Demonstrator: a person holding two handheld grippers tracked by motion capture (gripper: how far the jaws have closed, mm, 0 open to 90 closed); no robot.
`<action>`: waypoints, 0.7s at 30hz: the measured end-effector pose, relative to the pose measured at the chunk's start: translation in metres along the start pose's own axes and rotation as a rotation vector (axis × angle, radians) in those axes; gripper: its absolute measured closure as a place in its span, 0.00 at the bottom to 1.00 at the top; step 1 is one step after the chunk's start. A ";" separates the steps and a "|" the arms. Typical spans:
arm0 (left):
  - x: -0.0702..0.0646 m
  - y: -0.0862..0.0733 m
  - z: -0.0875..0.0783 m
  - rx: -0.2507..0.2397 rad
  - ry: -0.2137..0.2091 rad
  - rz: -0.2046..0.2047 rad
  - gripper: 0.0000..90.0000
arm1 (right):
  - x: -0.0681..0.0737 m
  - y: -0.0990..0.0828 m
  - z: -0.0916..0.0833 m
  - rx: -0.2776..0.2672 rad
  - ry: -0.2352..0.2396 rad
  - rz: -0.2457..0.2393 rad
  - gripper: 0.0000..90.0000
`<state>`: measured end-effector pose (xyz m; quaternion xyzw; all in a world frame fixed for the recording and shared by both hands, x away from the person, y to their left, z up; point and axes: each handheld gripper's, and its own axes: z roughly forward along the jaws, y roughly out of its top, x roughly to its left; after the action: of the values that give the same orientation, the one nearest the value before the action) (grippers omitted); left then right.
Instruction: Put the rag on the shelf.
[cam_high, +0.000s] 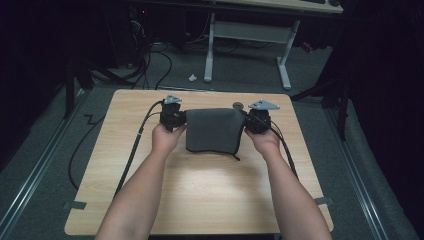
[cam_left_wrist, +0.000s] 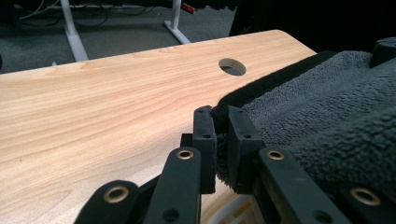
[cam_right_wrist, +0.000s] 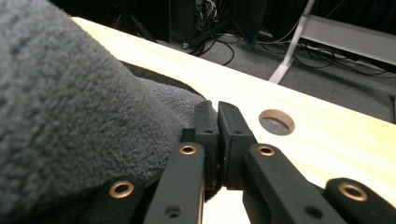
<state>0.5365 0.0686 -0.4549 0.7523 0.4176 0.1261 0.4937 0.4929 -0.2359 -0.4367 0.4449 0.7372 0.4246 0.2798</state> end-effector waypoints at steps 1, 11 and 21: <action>0.000 0.000 0.000 -0.001 -0.001 -0.002 0.92 | 0.000 0.000 0.000 -0.001 0.001 0.007 0.98; 0.003 -0.007 0.001 0.018 -0.003 -0.001 0.92 | 0.002 -0.005 0.005 0.013 0.006 0.017 0.97; 0.002 -0.011 0.000 0.030 0.000 -0.010 0.92 | 0.004 -0.009 0.009 0.021 0.004 0.018 0.97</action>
<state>0.5322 0.0723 -0.4649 0.7576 0.4231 0.1173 0.4829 0.4945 -0.2314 -0.4485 0.4536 0.7382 0.4203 0.2695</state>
